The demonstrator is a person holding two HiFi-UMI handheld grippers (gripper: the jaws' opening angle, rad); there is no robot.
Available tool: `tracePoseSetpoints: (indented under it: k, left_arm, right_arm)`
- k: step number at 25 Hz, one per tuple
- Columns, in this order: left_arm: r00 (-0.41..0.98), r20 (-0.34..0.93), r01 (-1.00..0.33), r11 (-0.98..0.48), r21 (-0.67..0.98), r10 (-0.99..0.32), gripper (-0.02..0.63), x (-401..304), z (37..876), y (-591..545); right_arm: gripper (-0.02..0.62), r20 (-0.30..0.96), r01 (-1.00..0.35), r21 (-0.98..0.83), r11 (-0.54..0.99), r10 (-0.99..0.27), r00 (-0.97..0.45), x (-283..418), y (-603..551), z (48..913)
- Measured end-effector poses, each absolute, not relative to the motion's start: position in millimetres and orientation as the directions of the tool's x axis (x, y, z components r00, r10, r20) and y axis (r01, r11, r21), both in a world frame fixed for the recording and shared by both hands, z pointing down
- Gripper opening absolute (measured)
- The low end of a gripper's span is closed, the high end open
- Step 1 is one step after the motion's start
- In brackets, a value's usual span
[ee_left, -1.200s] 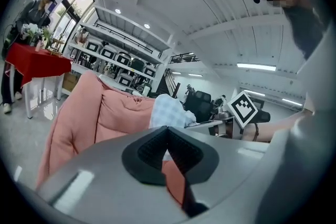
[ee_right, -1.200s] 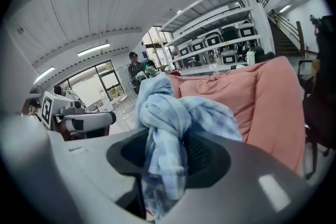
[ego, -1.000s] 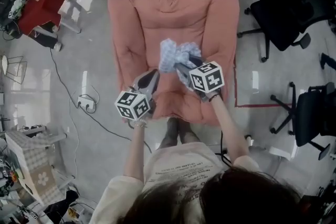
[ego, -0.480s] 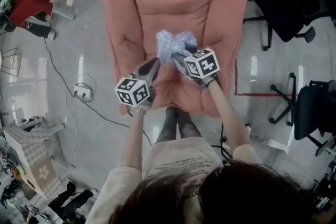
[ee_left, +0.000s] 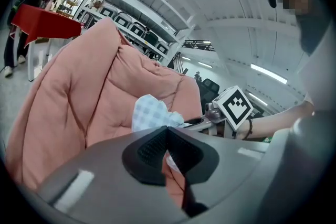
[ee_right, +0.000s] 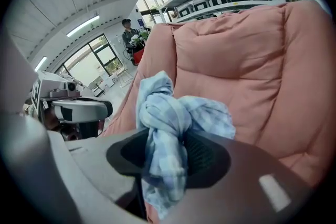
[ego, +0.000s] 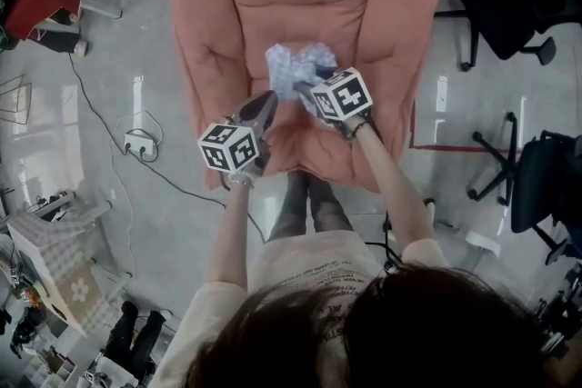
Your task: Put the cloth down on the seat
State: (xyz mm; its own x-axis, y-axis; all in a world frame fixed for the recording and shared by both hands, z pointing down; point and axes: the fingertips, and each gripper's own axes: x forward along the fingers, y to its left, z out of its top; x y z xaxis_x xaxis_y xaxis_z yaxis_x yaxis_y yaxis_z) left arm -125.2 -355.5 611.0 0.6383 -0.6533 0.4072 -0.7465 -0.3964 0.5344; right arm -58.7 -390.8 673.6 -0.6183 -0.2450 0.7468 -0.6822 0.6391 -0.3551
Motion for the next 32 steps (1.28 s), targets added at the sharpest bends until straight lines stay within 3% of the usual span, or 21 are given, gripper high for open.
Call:
tracePoseSetpoints:
  k: [25,32]
  left_arm:
    - [0.644,0.461,-0.735,-0.328,0.593,-0.610,-0.014,-121.1,646.3,-358.5]
    - [0.659,0.448,-0.715,-0.317,0.623,-0.604,-0.014,-120.6,647.2,-357.6]
  right_arm:
    - [0.190,0.870,-0.747,-0.306,0.590,-0.146,-0.471,-56.8,-388.1,735.6]
    - [0.242,0.868,-0.753,-0.366,0.546,-0.092,-0.488,-57.5,-370.0,755.9]
